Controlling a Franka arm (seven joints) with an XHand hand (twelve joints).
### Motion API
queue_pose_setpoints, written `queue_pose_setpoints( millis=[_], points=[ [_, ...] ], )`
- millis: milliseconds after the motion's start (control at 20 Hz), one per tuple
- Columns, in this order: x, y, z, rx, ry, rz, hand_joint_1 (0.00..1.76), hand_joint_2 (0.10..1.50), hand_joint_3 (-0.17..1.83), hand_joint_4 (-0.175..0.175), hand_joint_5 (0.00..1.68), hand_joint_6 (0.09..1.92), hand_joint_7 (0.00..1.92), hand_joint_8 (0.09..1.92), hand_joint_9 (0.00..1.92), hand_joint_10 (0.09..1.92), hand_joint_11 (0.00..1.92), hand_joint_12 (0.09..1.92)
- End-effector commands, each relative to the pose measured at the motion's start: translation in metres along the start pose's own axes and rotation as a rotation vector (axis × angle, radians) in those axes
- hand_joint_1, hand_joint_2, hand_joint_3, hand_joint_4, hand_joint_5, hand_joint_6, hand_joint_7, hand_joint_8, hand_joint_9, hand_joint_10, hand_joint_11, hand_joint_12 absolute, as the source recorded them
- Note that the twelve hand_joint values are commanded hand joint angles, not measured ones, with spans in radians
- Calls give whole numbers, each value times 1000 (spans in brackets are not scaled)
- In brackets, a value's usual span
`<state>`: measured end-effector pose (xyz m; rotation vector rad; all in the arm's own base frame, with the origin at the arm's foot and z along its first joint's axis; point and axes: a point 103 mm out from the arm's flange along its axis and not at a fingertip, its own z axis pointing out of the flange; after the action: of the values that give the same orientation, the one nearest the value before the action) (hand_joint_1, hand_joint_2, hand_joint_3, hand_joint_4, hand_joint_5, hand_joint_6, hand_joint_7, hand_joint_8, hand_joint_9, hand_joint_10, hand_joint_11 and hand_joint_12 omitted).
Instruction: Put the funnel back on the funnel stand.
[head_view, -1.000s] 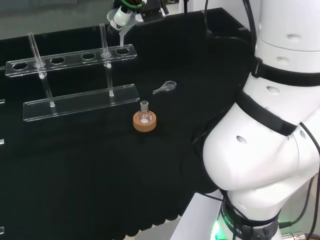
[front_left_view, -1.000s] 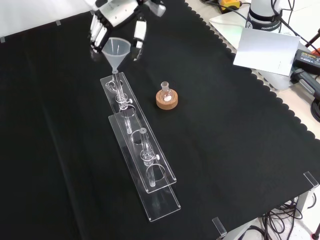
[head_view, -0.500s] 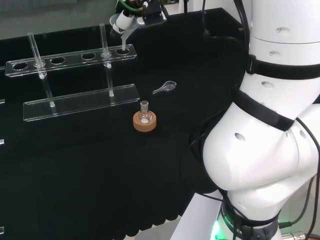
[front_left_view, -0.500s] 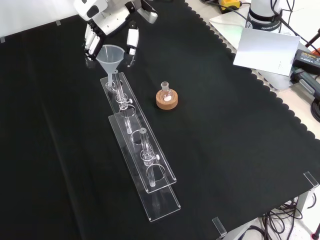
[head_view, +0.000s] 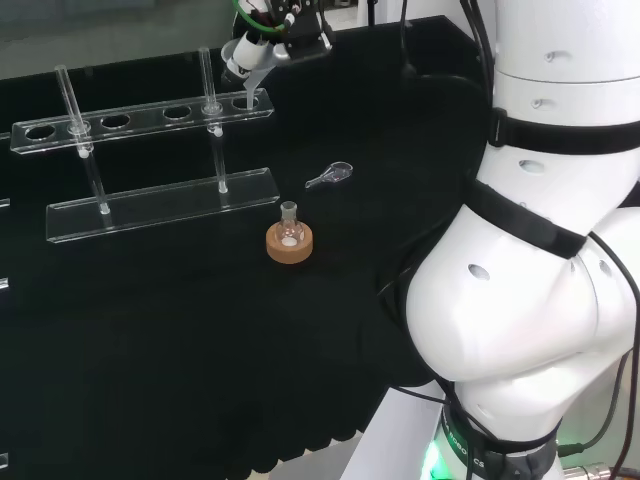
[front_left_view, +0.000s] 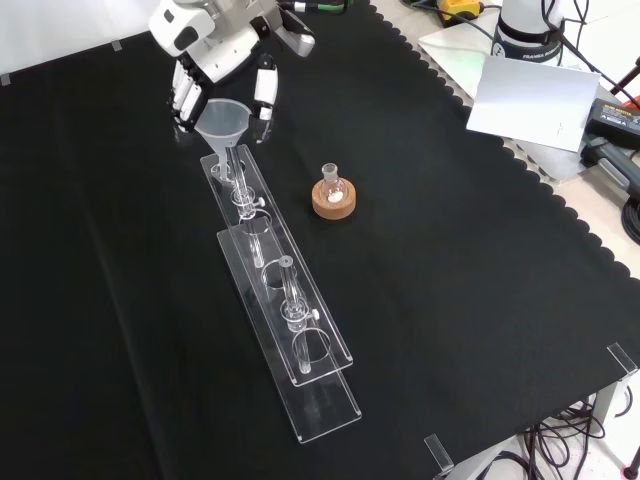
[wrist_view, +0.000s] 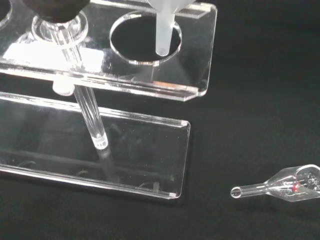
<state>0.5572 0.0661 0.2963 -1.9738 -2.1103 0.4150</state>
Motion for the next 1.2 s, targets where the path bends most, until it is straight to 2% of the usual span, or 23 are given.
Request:
queue_pose_setpoints(
  millis=[50,300,650,850,900,1050,1200],
  points=[
    [6,4,5,13,-5,-4,811,1127,-175,42,831,437,562,624,873,415,730,1211],
    [4,3,6,22,6,-22,802,1118,-175,33,779,446,490,629,807,419,685,1229],
    [8,2,11,49,-9,1,777,1046,-175,-1,574,476,340,666,648,496,561,1290],
    [12,-2,11,77,-19,-2,751,984,-175,-23,396,327,99,654,411,600,386,1371],
    [13,-3,11,84,-23,-4,749,963,-175,-26,367,271,52,598,332,628,331,1399],
    [13,-8,8,80,-35,-1,744,909,-175,-31,291,112,5,276,112,708,170,1478],
    [16,-14,5,84,-43,-2,747,884,-175,-32,242,87,0,87,14,706,91,1513]
  ],
)
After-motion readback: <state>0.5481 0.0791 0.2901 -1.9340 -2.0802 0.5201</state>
